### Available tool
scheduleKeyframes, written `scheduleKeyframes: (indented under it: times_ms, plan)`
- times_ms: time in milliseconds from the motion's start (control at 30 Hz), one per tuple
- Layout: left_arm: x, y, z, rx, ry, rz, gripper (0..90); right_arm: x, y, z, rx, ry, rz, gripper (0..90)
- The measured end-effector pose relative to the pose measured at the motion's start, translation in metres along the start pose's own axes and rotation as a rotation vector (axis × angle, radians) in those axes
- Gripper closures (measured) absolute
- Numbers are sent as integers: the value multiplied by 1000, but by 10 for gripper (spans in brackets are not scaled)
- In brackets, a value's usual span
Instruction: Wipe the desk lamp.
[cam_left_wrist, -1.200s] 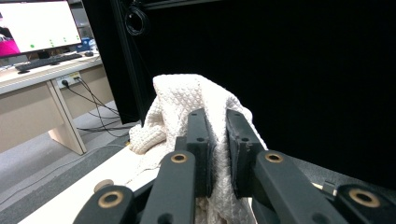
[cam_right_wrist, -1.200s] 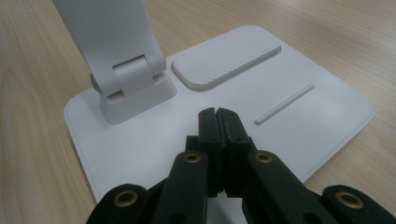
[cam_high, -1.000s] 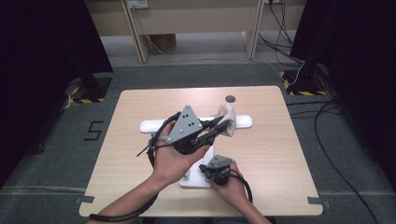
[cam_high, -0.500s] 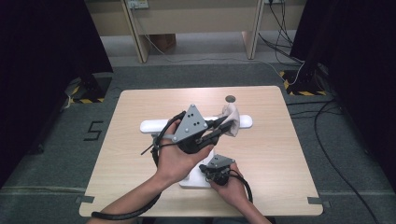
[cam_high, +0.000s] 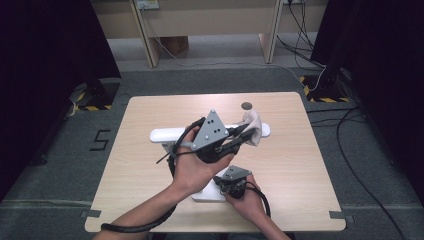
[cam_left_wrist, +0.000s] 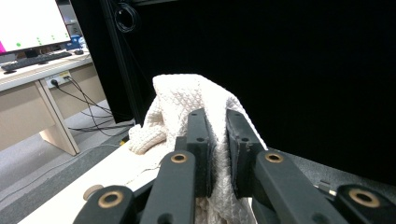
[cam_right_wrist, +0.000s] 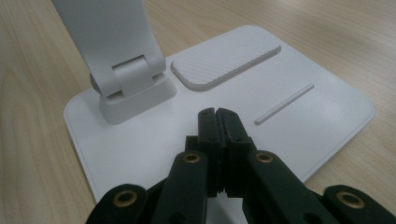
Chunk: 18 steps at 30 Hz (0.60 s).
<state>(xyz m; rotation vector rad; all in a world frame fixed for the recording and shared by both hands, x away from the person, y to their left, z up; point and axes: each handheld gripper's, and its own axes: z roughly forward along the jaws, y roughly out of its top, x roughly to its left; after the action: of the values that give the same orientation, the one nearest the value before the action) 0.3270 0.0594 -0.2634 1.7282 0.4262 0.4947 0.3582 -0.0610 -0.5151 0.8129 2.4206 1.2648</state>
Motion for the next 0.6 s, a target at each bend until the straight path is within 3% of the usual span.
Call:
scheduleKeyframes:
  times_ms: [600]
  plan:
    - [-5, 5, 14, 5, -23, 2, 816, 0, 0, 0, -1, -3, -2, 886]
